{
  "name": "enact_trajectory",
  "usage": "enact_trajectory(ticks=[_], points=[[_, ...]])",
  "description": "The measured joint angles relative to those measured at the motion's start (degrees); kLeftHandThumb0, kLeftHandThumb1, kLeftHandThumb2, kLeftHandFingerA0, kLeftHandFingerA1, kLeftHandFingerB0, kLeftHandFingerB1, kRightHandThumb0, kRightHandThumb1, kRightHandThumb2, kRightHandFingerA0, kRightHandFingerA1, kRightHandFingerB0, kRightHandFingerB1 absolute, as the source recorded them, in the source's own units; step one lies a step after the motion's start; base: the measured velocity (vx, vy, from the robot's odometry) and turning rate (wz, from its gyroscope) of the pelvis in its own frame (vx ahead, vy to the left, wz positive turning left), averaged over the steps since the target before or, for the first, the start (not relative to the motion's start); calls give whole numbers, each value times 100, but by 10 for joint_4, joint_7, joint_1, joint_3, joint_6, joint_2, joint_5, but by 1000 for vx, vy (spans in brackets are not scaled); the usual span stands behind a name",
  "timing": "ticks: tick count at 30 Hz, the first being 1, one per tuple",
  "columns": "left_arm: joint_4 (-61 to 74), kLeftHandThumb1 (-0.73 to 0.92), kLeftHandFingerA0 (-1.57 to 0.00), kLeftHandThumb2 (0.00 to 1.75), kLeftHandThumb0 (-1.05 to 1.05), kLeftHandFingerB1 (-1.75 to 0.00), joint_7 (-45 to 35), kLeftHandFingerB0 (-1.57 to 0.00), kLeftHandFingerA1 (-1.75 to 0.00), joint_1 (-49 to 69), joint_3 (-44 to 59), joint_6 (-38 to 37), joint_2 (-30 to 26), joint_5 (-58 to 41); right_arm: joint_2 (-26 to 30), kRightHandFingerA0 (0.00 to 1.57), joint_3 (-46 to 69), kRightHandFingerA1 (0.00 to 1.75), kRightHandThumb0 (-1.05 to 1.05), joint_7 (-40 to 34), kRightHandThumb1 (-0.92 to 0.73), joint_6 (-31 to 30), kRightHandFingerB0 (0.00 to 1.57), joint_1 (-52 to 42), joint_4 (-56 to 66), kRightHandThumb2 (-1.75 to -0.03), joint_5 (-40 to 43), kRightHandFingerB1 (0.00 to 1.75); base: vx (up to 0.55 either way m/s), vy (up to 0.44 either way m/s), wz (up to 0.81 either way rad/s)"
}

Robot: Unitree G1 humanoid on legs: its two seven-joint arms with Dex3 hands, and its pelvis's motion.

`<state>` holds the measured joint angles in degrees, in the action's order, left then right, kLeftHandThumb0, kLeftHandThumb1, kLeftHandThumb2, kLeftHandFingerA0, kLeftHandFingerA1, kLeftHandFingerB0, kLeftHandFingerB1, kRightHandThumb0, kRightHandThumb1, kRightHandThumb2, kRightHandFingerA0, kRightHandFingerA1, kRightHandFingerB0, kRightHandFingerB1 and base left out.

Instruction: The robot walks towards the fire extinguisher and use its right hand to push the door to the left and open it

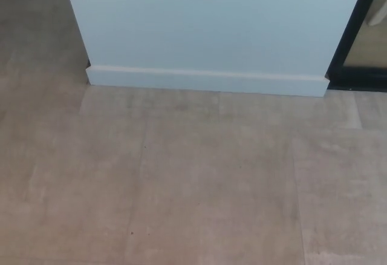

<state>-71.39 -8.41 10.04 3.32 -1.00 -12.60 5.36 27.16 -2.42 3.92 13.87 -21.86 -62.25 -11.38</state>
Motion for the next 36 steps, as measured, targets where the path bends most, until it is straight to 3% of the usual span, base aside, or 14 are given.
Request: enact_trajectory(ticks=[3,4,8,9,12,17,18,20,21,23,30,32,33,36], points=[[-11,49,-42,55,-49,-37,-8,-38,-55,-2,6,-10,-6,-1,6,22,-2,47,-59,5,-43,26,18,0,-9,-74,0,42,0,0,0],[-12,40,-48,75,-56,-49,-8,-34,-65,-2,6,-11,-7,-1,7,26,-2,49,-62,5,-43,28,15,0,-10,-76,0,42,0,0,0],[-16,51,-47,55,-51,-42,-21,-52,-61,-7,18,-24,-16,-5,17,28,-2,49,-60,18,-45,59,12,7,-30,-75,1,41,0,0,0],[-17,41,-54,78,-54,-50,-23,-37,-66,-10,20,-26,-18,-6,19,30,-1,40,-56,19,-58,63,13,12,-37,-59,1,31,0,0,0],[-17,52,-42,56,-52,-37,-29,-37,-58,-22,26,-30,-29,-11,26,20,7,45,-59,26,-44,75,7,20,-46,-74,4,39,0,0,0],[-14,52,-42,56,-52,-37,-38,-37,-58,-47,45,-30,-42,-19,42,20,49,45,-59,48,-44,97,7,22,-30,-74,26,39,0,0,0],[-13,56,-47,57,-50,-46,-40,-61,-60,-51,48,-30,-44,-21,46,18,55,49,-63,52,-43,101,6,23,-26,-77,31,34,0,0,0],[-9,57,-38,58,-54,-41,-45,-44,-59,-62,60,-33,-48,-26,50,18,71,50,-63,60,-43,106,4,30,-21,-78,40,36,0,0,0],[-5,43,-33,79,-60,-48,-50,-28,-63,-68,70,-35,-52,-31,54,23,82,50,-71,63,-46,109,7,37,-18,-78,46,38,0,0,0],[5,54,-47,57,-57,-36,-57,-35,-60,-84,84,-40,-63,-40,68,18,102,49,-68,69,-45,115,5,53,-11,-80,56,39,0,0,0],[33,54,-36,56,-55,-40,-77,-31,-66,-149,119,-52,-76,-65,90,15,130,47,-69,86,-46,128,4,111,25,-81,74,35,0,0,0],[34,42,-33,79,-60,-51,-85,-27,-67,-151,125,-52,-76,-71,90,14,131,48,-70,88,-45,130,6,113,27,-79,75,41,0,0,0],[34,54,-33,56,-56,-41,-88,-33,-65,-151,125,-54,-75,-73,90,12,132,48,-70,89,-46,130,5,112,30,-80,75,41,0,0,0],[34,52,-37,56,-55,-42,-92,-35,-68,-151,124,-60,-73,-77,90,12,134,47,-70,91,-46,131,5,108,33,-80,75,40,0,0,0]])
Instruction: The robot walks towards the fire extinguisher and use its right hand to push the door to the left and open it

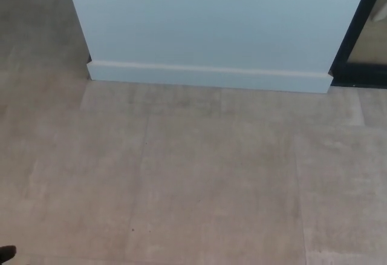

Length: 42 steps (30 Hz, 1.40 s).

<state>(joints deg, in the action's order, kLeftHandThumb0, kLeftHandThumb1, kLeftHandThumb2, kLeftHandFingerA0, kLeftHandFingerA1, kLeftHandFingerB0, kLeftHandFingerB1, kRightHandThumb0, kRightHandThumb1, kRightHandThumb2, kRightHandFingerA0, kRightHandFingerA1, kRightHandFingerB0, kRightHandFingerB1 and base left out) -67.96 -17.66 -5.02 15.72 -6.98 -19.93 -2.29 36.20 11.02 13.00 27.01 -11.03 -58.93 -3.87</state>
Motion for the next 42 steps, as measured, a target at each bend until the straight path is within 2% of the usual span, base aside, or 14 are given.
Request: enact_trajectory(ticks=[4,5,7,8,9,10,12,13,31,32,35,38,39,42], points=[[0,54,-40,56,-53,-40,-1,-35,-64,2,-5,-12,1,-1,0,15,4,46,-71,1,-47,0,7,-6,3,-80,0,40,0,0,0],[-1,42,-41,80,-56,-51,-1,-31,-67,2,-6,-13,1,-1,0,16,4,45,-69,1,-47,0,8,-7,2,-80,0,40,0,0,0],[-2,42,-41,80,-56,-51,0,-31,-67,5,-7,-15,0,-2,0,16,5,45,-69,1,-47,1,8,-5,-1,-80,0,40,12,-4,-54],[-4,56,-37,57,-58,-38,0,-35,-65,6,-8,-15,1,-1,2,20,5,47,-69,1,-48,2,9,-3,-2,-81,0,40,-7,-7,14],[-3,56,-37,57,-58,-38,0,-35,-65,6,-8,-15,-1,-2,3,20,5,47,-69,1,-48,4,9,-2,-4,-81,0,40,-16,3,6],[-3,43,-35,81,-60,-50,1,-29,-66,6,-8,-16,-3,-2,3,18,5,47,-67,2,-47,5,10,-1,-6,-79,-1,40,101,7,2],[-1,43,-35,81,-60,-50,1,-29,-66,2,-12,-20,-9,-2,3,18,4,47,-67,4,-47,5,10,0,-7,-79,-1,40,-67,-11,14],[-2,54,-37,57,-57,-39,1,-37,-65,2,-16,-21,-9,-2,5,19,4,50,-67,6,-46,6,10,1,-6,-79,-1,41,-60,9,-17],[-11,53,-40,56,-55,-39,13,-36,-68,2,-32,-25,-30,-1,3,23,-5,53,-66,15,-45,25,10,7,-9,-80,-2,41,141,177,-6],[-11,54,-36,57,-56,-38,13,-36,-64,3,-32,-25,-30,-1,3,31,-5,48,-63,15,-57,26,15,7,-9,-58,-2,28,245,-38,12],[-12,52,-34,56,-57,-38,14,-36,-64,8,-34,-25,-30,-1,4,30,-10,47,-61,14,-57,30,15,7,-11,-57,-5,28,272,-116,8],[-15,52,-34,56,-57,-38,16,-36,-64,15,-37,-25,-30,-1,-3,30,-17,47,-61,13,-57,30,15,6,-16,-57,-8,28,250,-179,22],[-15,42,-35,79,-57,-49,17,-32,-67,15,-40,-25,-26,0,3,19,-16,47,-67,13,-46,32,9,6,-16,-79,-8,40,346,-203,29],[-13,41,-36,78,-57,-49,20,-32,-67,16,-44,-25,-24,1,11,18,-16,48,-66,10,-46,32,10,6,-17,-78,-8,40,322,-279,-3]])
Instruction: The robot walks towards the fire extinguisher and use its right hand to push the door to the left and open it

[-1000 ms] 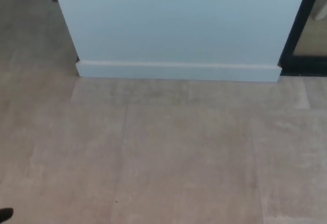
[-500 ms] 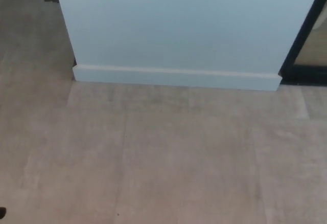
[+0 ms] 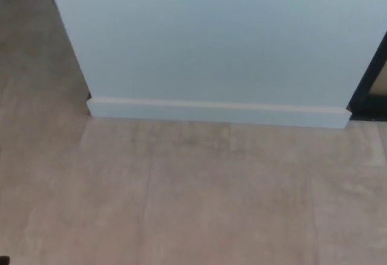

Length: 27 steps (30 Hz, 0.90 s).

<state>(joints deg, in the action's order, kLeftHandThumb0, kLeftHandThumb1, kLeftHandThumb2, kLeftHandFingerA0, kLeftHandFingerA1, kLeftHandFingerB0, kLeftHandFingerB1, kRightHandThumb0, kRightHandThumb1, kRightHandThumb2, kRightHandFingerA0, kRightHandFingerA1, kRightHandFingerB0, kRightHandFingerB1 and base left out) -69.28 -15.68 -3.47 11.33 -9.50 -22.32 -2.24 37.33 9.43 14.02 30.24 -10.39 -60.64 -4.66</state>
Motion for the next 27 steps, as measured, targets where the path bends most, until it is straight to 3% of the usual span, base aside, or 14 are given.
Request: enact_trajectory(ticks=[5,6,7,8,9,10,16,27], points=[[11,42,-34,79,-58,-49,15,-31,-67,6,-8,0,0,2,1,18,-1,47,-67,-1,-46,0,11,-5,0,-79,0,40,292,-103,-8],[12,53,-32,56,-54,-37,16,-38,-64,8,-8,0,0,3,1,20,-1,48,-67,-1,-46,0,11,-6,1,-79,0,40,292,-6,-18],[13,53,-32,56,-54,-37,16,-38,-64,8,-9,0,0,3,1,20,-1,48,-67,-1,-46,0,11,-7,1,-79,0,40,294,27,-19],[14,42,-34,79,-57,-49,17,-31,-65,10,-9,0,0,3,1,22,-1,49,-68,-1,-46,-1,9,-10,1,-81,0,40,301,70,-20],[14,42,-34,79,-57,-49,18,-31,-65,12,-9,0,0,3,1,22,-3,49,-68,-2,-46,-1,9,-12,1,-81,-1,40,336,103,-14],[14,56,-40,57,-52,-37,18,-36,-63,13,-9,0,0,3,1,22,-4,48,-67,-3,-46,-2,11,-14,1,-80,-2,40,291,142,-18],[23,54,-44,56,-57,-39,22,-36,-69,11,-14,0,-4,3,2,22,-7,48,-66,-6,-46,0,12,-12,4,-80,-5,40,504,73,-14],[20,55,-46,57,-56,-39,23,-37,-63,24,-17,0,-7,3,-1,22,-10,48,-69,-5,-48,-1,14,-14,10,-82,-6,40,288,-8,11]])
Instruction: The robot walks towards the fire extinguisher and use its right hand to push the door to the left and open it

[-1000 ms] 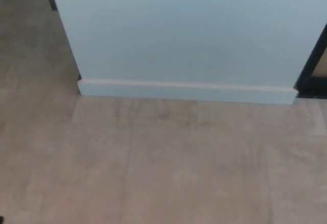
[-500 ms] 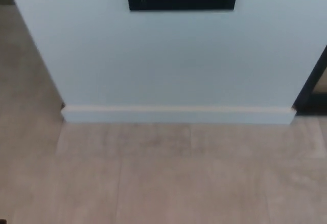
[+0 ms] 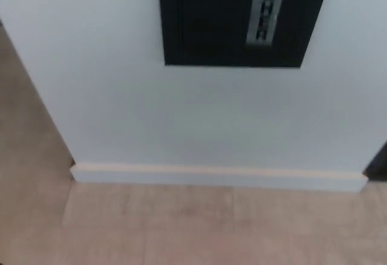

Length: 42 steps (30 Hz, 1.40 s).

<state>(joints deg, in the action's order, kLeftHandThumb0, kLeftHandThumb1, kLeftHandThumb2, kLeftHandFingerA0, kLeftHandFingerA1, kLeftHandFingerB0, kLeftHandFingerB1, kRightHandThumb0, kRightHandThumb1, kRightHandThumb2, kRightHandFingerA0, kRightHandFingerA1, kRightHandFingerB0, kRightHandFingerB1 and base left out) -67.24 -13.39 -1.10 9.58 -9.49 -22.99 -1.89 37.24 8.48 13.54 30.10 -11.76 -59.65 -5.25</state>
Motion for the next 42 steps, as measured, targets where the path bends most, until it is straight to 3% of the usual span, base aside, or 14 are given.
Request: enact_trajectory(ticks=[5,7,8,12,15,18,20,21,23,24,25,30,31,42], points=[[-3,55,-47,57,-57,-39,0,-37,-64,-5,-3,0,2,1,12,23,1,48,-67,-1,-48,3,15,2,4,-81,0,40,361,-131,3],[-6,47,-48,82,-67,-48,0,-32,-65,-5,-5,0,2,3,12,25,-2,49,-67,-1,-47,3,15,2,1,-81,-1,40,276,-74,-13],[-8,56,-46,57,-58,-37,0,-36,-61,-5,-5,0,2,5,12,23,-3,50,-70,-2,-47,3,16,3,-1,-83,-1,41,238,-19,-15],[-14,56,-48,57,-60,-37,0,-37,-62,-3,-8,0,2,8,12,24,-4,50,-69,-3,-47,2,16,3,-3,-83,-2,41,239,-6,-12],[-16,46,-47,81,-70,-48,1,-31,-67,-5,-9,-1,4,10,11,27,-4,51,-69,-5,-48,3,17,1,-4,-83,-2,41,259,169,2],[-16,46,-47,81,-70,-48,2,-31,-67,-9,-7,-5,0,10,10,27,-6,51,-69,-6,-48,4,17,4,0,-83,-2,41,394,109,-3],[-18,56,-52,57,-61,-38,2,-34,-64,-8,-7,-6,0,10,10,27,-7,51,-69,-6,-48,4,17,4,0,-83,-3,41,273,105,7],[-19,45,-52,81,-68,-49,2,-29,-70,-7,-7,-6,0,10,10,28,-7,51,-68,-6,-47,4,17,4,1,-83,-3,41,0,0,0],[-22,45,-52,81,-68,-49,2,-29,-70,-7,-8,-6,0,12,10,28,-7,51,-68,-6,-47,4,17,4,3,-83,-3,41,0,0,0],[-23,55,-51,56,-60,-39,2,-35,-66,-7,-8,-6,0,12,10,27,-7,51,-69,-6,-48,4,16,4,3,-83,-3,41,0,0,0],[-24,45,-53,81,-65,-49,2,-30,-69,-7,-8,-6,0,12,10,26,-8,51,-70,-6,-48,4,16,4,3,-84,-3,41,94,-24,2],[-30,44,-47,82,-59,-51,4,-28,-69,-9,-9,-6,-1,12,8,27,-8,51,-68,-6,-47,2,17,4,-3,-83,-3,41,83,-93,-5],[-30,56,-44,57,-58,-40,3,-33,-66,-11,-7,-7,-1,12,6,28,-10,51,-69,-6,-48,3,17,4,-1,-83,-4,41,97,-372,19],[-33,55,-44,57,-58,-41,-6,-33,-65,-15,1,-7,0,11,11,26,-12,50,-67,-8,-47,-2,18,8,1,-82,-7,41,100,-22,-7]])
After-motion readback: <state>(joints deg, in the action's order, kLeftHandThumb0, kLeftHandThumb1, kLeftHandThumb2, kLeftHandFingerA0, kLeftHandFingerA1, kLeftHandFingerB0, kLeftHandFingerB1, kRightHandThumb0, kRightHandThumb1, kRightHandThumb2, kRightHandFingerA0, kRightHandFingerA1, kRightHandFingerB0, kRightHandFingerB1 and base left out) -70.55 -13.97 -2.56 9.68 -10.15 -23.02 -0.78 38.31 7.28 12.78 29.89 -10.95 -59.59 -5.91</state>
